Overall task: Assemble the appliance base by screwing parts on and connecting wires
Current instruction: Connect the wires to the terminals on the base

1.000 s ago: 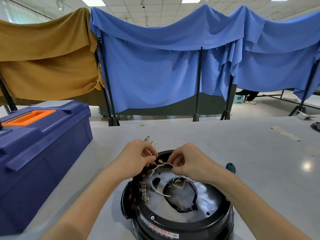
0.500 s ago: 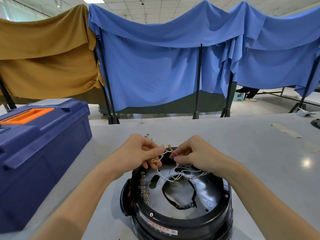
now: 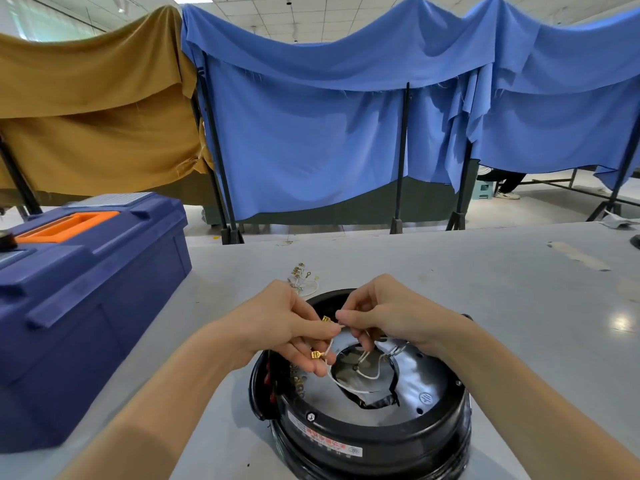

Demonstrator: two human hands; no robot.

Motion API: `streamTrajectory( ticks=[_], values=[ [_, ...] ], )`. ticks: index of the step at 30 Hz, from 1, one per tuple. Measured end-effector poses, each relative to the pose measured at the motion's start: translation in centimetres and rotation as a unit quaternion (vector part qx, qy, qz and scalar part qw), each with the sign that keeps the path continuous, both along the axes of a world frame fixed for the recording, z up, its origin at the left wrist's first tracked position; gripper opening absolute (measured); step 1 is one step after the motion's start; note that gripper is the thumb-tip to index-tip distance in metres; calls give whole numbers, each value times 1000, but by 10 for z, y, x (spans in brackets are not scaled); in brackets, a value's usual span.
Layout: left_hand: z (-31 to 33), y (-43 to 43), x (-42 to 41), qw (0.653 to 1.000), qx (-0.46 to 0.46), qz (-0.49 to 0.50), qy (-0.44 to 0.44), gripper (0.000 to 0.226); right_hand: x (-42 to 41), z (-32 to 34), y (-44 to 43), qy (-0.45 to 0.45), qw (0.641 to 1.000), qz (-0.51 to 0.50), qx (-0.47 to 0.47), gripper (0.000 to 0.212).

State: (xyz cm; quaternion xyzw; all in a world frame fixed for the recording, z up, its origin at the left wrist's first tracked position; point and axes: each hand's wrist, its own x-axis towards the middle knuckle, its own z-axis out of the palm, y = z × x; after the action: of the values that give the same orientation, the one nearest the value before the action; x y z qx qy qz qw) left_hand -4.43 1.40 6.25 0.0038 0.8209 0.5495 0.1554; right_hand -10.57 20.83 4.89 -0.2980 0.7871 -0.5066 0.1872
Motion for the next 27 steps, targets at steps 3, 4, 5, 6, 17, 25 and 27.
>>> streamTrajectory(
  ticks=[3, 4, 5, 6, 17, 25, 27],
  values=[
    [4, -3, 1, 998, -30, 48, 31, 42, 1, 0, 0, 4, 999, 2, 33, 24],
    [3, -3, 0, 994, -44, 83, 59, 46, 1, 0, 0, 4, 999, 6, 44, 22],
    [1, -4, -2, 985, -71, 122, 99, 46, 1, 0, 0, 4, 998, 13, 54, 21],
    [-2, -5, -4, 968, -118, 167, 145, 42, 2, 0, -1, 3, 998, 22, 64, 20],
    [-47, 8, -3, 935, -160, 228, 219, 24, 6, 11, 3, 4, 983, 113, 147, 18],
    [-49, 28, -8, 944, -104, 219, 223, 23, 7, 17, 14, 43, 971, 127, 200, 17],
    [-49, 28, -5, 928, -121, 273, 224, 32, 6, 13, 13, 52, 972, 106, 203, 15]
  ],
)
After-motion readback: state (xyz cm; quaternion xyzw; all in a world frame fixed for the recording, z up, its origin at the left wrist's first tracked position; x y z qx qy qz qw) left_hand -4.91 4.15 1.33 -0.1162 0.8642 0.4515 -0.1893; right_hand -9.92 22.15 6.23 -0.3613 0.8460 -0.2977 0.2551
